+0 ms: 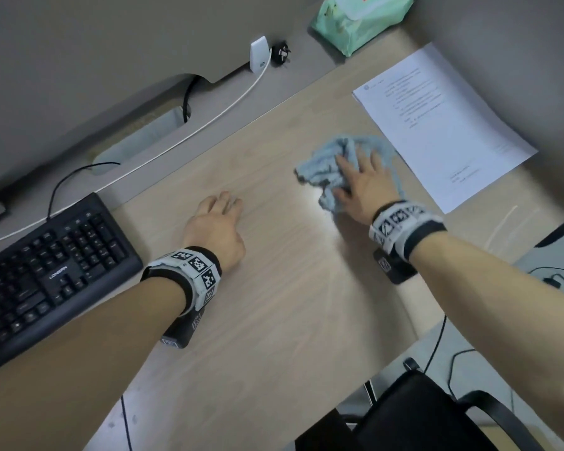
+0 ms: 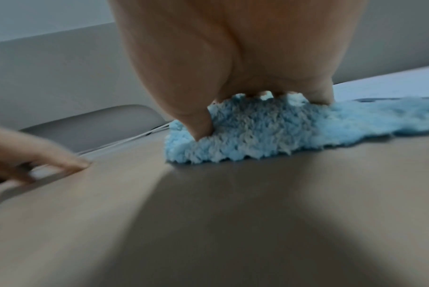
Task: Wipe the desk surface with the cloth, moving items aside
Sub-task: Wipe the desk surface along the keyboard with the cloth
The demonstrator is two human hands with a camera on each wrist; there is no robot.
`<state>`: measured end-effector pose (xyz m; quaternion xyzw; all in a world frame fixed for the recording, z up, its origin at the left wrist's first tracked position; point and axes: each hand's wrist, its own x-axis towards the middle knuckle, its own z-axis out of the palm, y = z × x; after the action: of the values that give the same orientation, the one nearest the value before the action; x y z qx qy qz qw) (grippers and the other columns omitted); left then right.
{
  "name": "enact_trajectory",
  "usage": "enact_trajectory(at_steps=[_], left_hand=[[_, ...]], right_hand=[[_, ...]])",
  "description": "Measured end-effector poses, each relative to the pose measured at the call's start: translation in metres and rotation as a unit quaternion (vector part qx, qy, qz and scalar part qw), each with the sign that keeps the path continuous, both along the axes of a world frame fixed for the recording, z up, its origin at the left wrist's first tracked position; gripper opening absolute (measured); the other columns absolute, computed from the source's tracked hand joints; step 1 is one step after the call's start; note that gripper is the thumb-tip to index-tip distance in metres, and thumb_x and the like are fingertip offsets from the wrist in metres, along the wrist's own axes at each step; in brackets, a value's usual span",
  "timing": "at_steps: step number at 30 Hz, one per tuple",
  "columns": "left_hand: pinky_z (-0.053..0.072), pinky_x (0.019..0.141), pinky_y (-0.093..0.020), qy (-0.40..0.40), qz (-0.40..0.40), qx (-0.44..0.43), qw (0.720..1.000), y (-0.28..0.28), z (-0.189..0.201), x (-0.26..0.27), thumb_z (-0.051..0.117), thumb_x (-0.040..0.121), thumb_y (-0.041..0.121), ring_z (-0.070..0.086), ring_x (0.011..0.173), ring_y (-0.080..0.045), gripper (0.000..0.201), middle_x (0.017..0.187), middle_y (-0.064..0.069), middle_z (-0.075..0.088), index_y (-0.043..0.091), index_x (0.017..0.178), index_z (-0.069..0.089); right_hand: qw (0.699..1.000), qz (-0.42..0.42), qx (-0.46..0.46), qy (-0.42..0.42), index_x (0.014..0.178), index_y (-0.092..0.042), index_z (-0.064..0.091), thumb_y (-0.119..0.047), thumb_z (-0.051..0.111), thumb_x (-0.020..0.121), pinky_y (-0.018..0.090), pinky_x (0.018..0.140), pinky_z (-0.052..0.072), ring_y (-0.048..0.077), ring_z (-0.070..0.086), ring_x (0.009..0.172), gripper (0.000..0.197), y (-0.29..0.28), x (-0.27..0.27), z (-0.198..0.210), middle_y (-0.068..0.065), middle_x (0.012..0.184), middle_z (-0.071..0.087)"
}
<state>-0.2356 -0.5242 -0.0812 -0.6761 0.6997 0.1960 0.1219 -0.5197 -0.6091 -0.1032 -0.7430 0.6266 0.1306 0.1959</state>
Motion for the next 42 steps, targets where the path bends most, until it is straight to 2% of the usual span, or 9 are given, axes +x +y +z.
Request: enact_trajectory(at_steps=[3, 8, 12, 17, 20, 27, 35, 39, 42], left_hand=[[0.037, 0.109, -0.039, -0.008, -0.005, -0.003, 1.0, 0.002, -0.004, 0.001, 0.052, 0.08, 0.022, 0.019, 0.143, -0.026, 0.072, 0.16, -0.002, 0.021, 0.021, 0.149, 0.03], [0.038, 0.109, -0.041, -0.013, -0.007, -0.015, 1.0, 0.002, -0.006, -0.002, 0.052, 0.077, 0.022, 0.023, 0.141, -0.028, 0.072, 0.159, -0.003, 0.025, 0.02, 0.147, 0.034], [0.04, 0.106, -0.045, -0.001, -0.003, -0.016, 1.0, 0.003, -0.009, 0.001, 0.053, 0.076, 0.021, 0.025, 0.14, -0.029, 0.072, 0.158, -0.003, 0.027, 0.02, 0.145, 0.035], [0.039, 0.107, -0.046, 0.007, 0.003, -0.012, 1.0, 0.002, -0.01, 0.001, 0.05, 0.078, 0.02, 0.022, 0.142, -0.028, 0.07, 0.16, -0.001, 0.022, 0.024, 0.146, 0.032], [0.032, 0.112, -0.045, 0.018, 0.019, 0.004, 1.0, 0.003, -0.006, -0.004, 0.05, 0.081, 0.021, 0.017, 0.145, -0.03, 0.068, 0.161, -0.003, 0.016, 0.024, 0.147, 0.03], [0.027, 0.113, -0.047, 0.049, -0.041, -0.051, 0.997, 0.033, -0.003, -0.032, 0.053, 0.079, 0.019, 0.023, 0.14, -0.035, 0.064, 0.155, -0.014, 0.027, 0.011, 0.14, 0.038], [0.039, 0.102, -0.047, 0.082, -0.114, -0.049, 0.989, 0.085, -0.002, -0.033, 0.052, 0.08, 0.018, 0.037, 0.125, -0.035, 0.048, 0.138, -0.011, 0.045, 0.011, 0.127, 0.052], [0.043, 0.097, -0.047, 0.078, -0.114, -0.045, 0.989, 0.105, -0.005, -0.021, 0.053, 0.079, 0.018, 0.042, 0.117, -0.036, 0.045, 0.132, -0.012, 0.049, 0.011, 0.123, 0.055], [0.039, 0.103, -0.048, 0.075, -0.116, -0.031, 0.99, 0.118, -0.006, -0.016, 0.053, 0.082, 0.019, 0.038, 0.127, -0.036, 0.049, 0.141, -0.014, 0.044, 0.01, 0.13, 0.052]], right_hand=[[0.999, -0.041, 0.011, 0.007, 0.157, -0.027, 0.009, -0.045, 0.045, 0.098, 0.066, 0.117, 0.011, 0.044, -0.003, 0.15, 0.072, -0.038, 0.04, 0.004, 0.013, 0.166, -0.004], [0.996, 0.089, 0.025, -0.012, 0.158, -0.03, 0.007, -0.053, 0.049, 0.093, 0.065, 0.117, 0.003, 0.042, -0.008, 0.15, 0.08, 0.0, 0.099, 0.014, 0.008, 0.166, -0.01], [0.995, 0.081, -0.022, -0.051, 0.157, -0.03, 0.017, -0.044, 0.044, 0.098, 0.063, 0.118, 0.006, 0.038, -0.003, 0.151, 0.066, 0.069, 0.058, 0.001, 0.006, 0.166, 0.002], [0.998, -0.053, -0.019, -0.024, 0.157, -0.033, 0.017, -0.047, 0.042, 0.1, 0.061, 0.119, 0.009, 0.038, 0.0, 0.151, 0.064, 0.094, -0.025, -0.001, 0.006, 0.167, 0.003], [0.994, -0.112, -0.01, 0.003, 0.157, -0.032, 0.013, -0.047, 0.04, 0.1, 0.062, 0.118, 0.01, 0.04, -0.001, 0.151, 0.065, 0.106, -0.019, 0.003, 0.008, 0.166, 0.001], [0.999, 0.01, 0.004, -0.032, 0.156, -0.033, 0.021, -0.045, 0.046, 0.098, 0.061, 0.12, 0.005, 0.038, 0.002, 0.151, 0.064, 0.226, -0.003, 0.006, 0.006, 0.166, 0.006], [0.983, -0.183, 0.014, 0.011, 0.156, -0.033, 0.015, -0.045, 0.041, 0.099, 0.062, 0.118, 0.01, 0.04, -0.001, 0.151, 0.063, 0.183, -0.017, 0.008, 0.006, 0.166, -0.003], [0.998, -0.06, 0.024, 0.017, 0.157, -0.033, 0.01, -0.05, 0.041, 0.097, 0.065, 0.117, 0.005, 0.042, -0.008, 0.15, 0.07, 0.23, 0.038, 0.009, 0.009, 0.166, -0.011], [0.997, 0.063, 0.014, -0.036, 0.157, -0.032, 0.017, -0.049, 0.033, 0.098, 0.064, 0.117, 0.002, 0.042, -0.001, 0.15, 0.064, 0.296, 0.046, 0.004, 0.008, 0.166, 0.0]])
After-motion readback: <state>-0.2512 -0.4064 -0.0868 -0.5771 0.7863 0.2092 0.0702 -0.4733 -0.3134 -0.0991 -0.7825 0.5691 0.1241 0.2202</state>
